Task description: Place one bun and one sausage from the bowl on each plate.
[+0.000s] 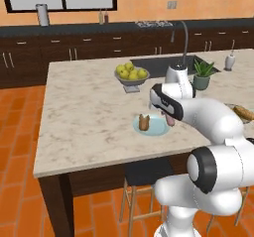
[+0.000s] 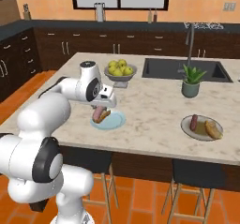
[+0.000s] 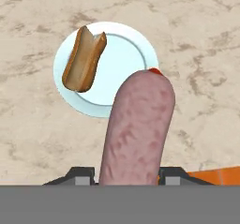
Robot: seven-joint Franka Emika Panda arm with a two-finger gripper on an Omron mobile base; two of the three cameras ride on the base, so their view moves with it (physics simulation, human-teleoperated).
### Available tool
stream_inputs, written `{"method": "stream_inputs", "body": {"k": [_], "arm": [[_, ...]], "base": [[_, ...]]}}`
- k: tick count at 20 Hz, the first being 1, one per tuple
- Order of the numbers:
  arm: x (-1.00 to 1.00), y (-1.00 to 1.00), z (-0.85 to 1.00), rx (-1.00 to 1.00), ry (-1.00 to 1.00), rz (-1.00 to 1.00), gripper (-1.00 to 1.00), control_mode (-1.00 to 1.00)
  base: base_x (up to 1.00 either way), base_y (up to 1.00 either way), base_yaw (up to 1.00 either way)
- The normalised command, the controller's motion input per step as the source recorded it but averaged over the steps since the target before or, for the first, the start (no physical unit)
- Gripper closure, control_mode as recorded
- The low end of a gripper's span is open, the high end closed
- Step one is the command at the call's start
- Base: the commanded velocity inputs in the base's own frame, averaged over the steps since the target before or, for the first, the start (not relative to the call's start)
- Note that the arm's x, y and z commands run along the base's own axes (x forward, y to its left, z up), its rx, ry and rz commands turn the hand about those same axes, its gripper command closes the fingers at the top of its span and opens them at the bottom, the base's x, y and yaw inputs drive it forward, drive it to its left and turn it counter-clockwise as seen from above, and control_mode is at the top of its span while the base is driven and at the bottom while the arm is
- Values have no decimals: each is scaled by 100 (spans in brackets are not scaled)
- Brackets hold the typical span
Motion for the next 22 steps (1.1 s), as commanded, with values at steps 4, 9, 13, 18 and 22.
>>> {"method": "stream_inputs", "body": {"k": [4,9,13,18,22], "arm": [[0,0,0,0,0,0,100,100],[0,0,0,0,0,0,100,100],[16,-18,-6,1,0,0,100,-100],[37,-38,-32,2,0,0,100,-100],[34,-26,-48,0,0,0,100,-100]], "base": [[55,2,0],[37,-23,0],[16,-17,0],[0,0,0],[0,0,0]]}}
